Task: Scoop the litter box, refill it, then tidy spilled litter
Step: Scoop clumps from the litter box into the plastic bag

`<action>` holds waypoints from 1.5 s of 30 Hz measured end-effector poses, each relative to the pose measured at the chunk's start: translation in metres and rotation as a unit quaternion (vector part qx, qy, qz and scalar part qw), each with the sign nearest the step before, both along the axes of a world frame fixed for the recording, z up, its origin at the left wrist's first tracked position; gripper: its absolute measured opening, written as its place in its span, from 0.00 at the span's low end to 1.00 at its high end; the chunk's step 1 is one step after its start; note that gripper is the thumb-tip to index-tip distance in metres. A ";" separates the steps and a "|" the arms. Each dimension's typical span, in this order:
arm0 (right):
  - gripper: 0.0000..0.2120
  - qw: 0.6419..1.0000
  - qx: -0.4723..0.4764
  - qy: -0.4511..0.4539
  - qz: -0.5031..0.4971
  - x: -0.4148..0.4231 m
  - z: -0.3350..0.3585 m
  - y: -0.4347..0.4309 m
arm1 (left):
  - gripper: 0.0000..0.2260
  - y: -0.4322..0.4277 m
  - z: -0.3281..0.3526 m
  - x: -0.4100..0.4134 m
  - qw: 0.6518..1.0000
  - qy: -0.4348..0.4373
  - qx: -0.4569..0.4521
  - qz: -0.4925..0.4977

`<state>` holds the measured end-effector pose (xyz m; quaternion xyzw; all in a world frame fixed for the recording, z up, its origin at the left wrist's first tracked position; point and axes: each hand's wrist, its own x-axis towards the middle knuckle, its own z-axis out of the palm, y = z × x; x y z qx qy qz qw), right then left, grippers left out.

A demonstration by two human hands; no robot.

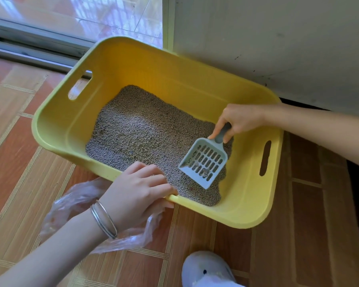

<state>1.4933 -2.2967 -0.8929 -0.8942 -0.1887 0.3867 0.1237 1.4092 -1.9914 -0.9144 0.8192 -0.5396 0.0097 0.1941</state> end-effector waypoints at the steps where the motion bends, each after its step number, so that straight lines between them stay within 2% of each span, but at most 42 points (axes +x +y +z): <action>1: 0.18 1.000 0.000 0.000 0.000 0.000 0.000 0.001 | 0.22 0.000 0.000 0.000 1.000 -0.002 0.002 -0.001; 14: 0.19 0.999 0.025 -0.029 -0.002 -0.007 0.018 0.012 | 0.24 0.013 -0.001 0.001 0.998 -0.038 0.046 0.002; 23: 0.20 0.988 0.090 -0.123 0.035 -0.005 0.056 0.058 | 0.25 0.091 0.028 0.011 0.989 -0.089 0.069 0.101; 27: 0.20 0.976 0.125 -0.167 0.061 -0.006 0.063 0.093 | 0.17 0.133 0.029 0.006 0.978 -0.105 0.110 0.142; 31: 0.22 0.960 0.143 -0.218 0.104 -0.011 0.055 0.132 | 0.16 0.161 0.017 -0.002 0.964 -0.090 0.174 0.182; 33: 0.20 0.938 0.144 -0.276 0.152 -0.018 0.048 0.150 | 0.14 0.168 0.009 -0.005 0.959 -0.073 0.196 0.191; 35: 0.15 0.901 0.152 -0.341 0.222 -0.027 0.039 0.167 | 0.11 0.173 0.002 -0.006 0.956 -0.056 0.204 0.201; 37: 0.10 0.862 0.154 -0.388 0.288 -0.034 0.028 0.178 | 0.16 0.177 -0.006 -0.006 0.950 -0.033 0.227 0.213; 39: 0.12 0.826 0.146 -0.425 0.341 -0.041 0.018 0.187 | 0.20 0.182 -0.013 -0.007 0.943 -0.016 0.250 0.219; 43: 0.19 0.754 0.156 -0.502 0.394 -0.059 0.007 0.203 | 0.21 0.186 -0.022 -0.007 0.927 0.004 0.303 0.220; 45: 0.17 0.732 0.162 -0.521 0.407 -0.067 0.005 0.208 | 0.21 0.187 -0.027 -0.008 0.927 0.000 0.298 0.228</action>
